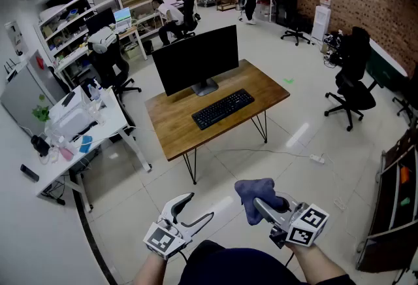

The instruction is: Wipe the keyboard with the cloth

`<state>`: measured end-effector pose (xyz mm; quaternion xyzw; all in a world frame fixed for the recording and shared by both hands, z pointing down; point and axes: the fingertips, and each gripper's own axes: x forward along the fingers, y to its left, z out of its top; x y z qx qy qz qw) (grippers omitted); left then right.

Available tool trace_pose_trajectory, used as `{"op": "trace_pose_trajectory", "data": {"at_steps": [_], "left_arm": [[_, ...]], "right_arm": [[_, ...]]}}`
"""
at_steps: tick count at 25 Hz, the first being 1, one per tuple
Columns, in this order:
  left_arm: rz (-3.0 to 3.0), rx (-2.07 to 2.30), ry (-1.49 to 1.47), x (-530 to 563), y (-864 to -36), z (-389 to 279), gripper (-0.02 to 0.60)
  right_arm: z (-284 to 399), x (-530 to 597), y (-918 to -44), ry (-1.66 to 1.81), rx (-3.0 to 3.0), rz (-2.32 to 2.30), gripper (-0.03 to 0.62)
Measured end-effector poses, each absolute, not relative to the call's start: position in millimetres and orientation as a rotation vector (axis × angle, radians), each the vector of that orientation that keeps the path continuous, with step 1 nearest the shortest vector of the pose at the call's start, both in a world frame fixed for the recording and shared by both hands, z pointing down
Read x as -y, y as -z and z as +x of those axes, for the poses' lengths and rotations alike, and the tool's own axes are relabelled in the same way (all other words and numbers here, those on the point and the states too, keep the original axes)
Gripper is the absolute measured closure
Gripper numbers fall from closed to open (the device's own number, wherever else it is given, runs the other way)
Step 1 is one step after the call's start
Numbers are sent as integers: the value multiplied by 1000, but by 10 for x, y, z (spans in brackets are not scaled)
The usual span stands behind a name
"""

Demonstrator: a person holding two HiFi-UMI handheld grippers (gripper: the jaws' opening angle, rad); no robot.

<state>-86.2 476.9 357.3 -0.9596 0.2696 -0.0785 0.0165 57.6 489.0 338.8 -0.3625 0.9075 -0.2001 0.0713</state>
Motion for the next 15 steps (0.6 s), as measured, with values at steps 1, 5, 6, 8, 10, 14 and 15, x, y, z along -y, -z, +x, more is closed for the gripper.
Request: {"op": "trace_pose_trajectory", "data": {"at_steps": [1,5,6,8,10,14,15], "left_arm": [[-2984,-848,240,-4741,-3581,-850,262],[-2991,-881,248,-4578,-3657,-867,262],[-2994,-888,255,-4515,-3693,-885,262],[-3000,-900,265,-4363,-3755,-910,262],[-3004,-900,267,-4179,-3788,-914,262],[-3020,-860,250,-3708,-3837,-892,262],[-3024,-847,245,-3563,-3869,-891,262]], "right_arm": [[604,-4861,-3402,605,-2731,-1091,536],[673,-4720,-3471,619,-2735,-1100,536],[680,-4667,-3493,622,-2737,-1105,536],[696,-4541,-3534,620,-2744,-1126,536],[716,-4384,-3559,600,-2758,-1158,536],[746,-3961,-3574,550,-2783,-1222,536],[750,-3823,-3577,545,-2783,-1234,536]]}}
